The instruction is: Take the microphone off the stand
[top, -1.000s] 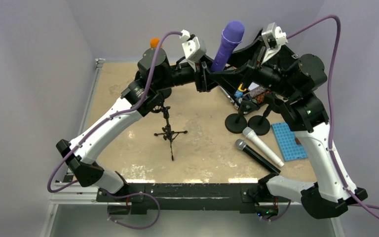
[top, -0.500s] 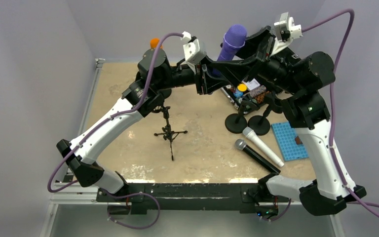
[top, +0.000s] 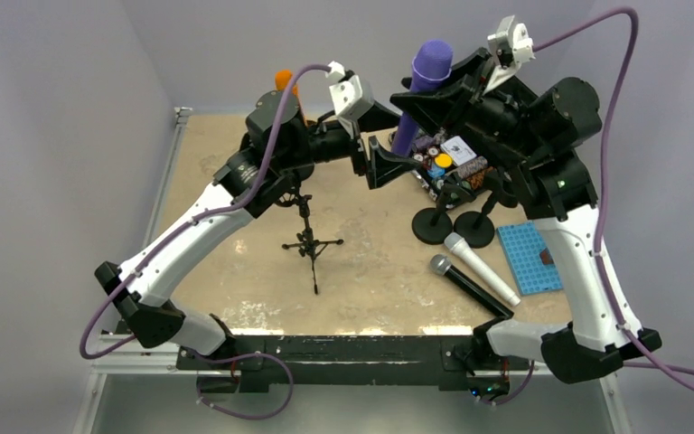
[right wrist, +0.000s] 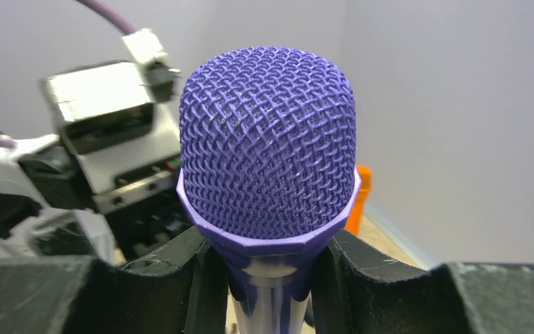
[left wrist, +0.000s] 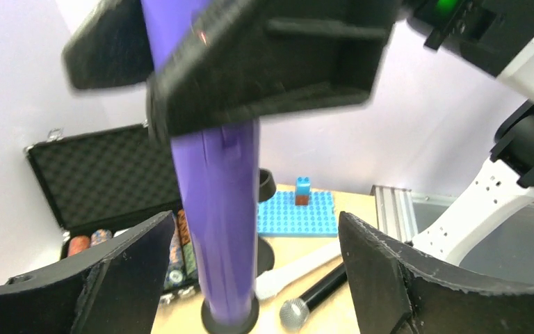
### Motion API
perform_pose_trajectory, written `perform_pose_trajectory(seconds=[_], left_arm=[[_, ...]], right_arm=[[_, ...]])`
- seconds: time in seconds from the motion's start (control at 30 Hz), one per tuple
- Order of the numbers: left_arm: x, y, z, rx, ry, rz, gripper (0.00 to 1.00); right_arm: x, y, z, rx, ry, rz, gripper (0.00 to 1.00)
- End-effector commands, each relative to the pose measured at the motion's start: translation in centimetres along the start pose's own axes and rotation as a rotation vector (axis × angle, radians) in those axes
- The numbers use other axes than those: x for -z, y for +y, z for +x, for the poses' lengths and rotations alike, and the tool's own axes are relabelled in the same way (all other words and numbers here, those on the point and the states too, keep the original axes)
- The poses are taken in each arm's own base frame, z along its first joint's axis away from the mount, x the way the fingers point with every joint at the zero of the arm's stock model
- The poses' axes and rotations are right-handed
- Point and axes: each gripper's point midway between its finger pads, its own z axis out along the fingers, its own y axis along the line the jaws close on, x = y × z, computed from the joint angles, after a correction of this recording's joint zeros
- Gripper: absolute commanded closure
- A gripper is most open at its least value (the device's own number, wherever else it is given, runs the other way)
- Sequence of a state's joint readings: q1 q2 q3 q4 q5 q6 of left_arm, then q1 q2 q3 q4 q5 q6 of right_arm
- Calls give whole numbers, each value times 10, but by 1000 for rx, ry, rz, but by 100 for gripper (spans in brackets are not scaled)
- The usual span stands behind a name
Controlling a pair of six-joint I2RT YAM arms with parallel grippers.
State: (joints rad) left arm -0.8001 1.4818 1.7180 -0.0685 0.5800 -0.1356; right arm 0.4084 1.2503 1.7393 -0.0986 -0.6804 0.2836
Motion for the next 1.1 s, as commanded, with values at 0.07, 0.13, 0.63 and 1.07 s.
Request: perform_pose_trajectory(seconds=[0.07,0.13,0.63,1.07], left_arm=[[49,-4,-21,-89,13,-119,5],[58,-6,-31,-98,-5,-130,4],[105,18,-152,-317,-203,-299,5],[126,30,-156,-381,-187,-378,4]], right_arm=[[41,-9,-43,293,-42,125,100],[50,-13,-37,344,0,147,100],[172,-14,249,130,930,-45,100],[185,8,376,-145,1172,-198,100]])
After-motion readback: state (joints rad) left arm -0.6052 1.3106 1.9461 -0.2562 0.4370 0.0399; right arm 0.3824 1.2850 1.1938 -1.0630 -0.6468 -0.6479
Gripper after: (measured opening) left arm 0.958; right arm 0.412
